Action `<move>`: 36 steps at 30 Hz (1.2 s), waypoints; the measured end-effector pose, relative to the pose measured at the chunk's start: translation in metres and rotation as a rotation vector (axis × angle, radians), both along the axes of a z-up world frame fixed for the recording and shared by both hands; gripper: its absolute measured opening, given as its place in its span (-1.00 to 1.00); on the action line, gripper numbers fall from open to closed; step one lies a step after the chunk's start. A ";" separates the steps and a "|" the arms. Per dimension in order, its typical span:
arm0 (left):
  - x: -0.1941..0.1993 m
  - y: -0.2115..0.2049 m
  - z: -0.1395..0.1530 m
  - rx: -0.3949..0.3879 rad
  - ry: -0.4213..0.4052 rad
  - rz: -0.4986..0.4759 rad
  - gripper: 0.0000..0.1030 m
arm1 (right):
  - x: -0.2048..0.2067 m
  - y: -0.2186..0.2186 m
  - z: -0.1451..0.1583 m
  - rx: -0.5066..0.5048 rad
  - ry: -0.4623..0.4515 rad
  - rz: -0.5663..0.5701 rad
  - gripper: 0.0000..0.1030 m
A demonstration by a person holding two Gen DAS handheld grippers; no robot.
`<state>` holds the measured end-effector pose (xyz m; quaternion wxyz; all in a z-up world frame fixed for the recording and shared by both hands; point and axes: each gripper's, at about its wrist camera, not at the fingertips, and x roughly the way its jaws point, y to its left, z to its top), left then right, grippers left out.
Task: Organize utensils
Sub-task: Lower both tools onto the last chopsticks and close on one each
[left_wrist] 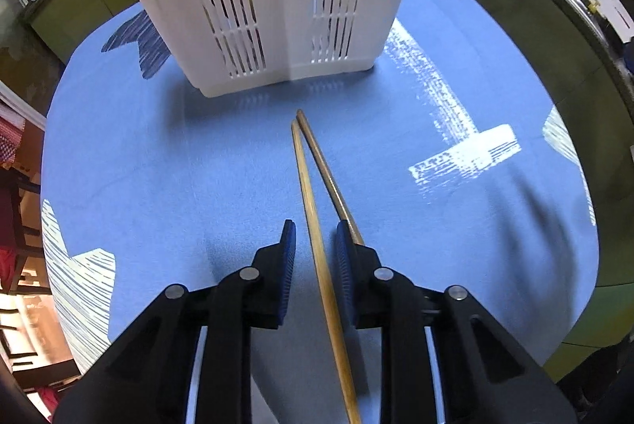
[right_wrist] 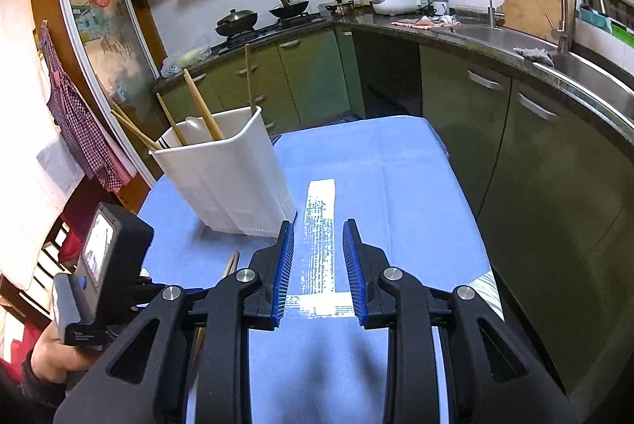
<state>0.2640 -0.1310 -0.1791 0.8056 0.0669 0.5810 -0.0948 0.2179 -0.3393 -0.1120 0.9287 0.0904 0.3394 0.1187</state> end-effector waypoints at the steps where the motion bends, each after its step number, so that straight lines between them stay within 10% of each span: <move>1: 0.000 -0.002 -0.002 0.004 0.006 0.001 -0.60 | 0.002 -0.001 0.000 0.003 0.002 0.000 -0.49; 20: -0.017 0.013 0.021 -0.033 -0.099 0.036 -0.86 | 0.024 0.030 -0.018 -0.049 0.095 0.037 -0.42; 36: -0.049 0.069 0.077 -0.124 -0.278 0.085 -0.87 | 0.085 0.173 -0.106 -0.279 0.400 0.308 -0.33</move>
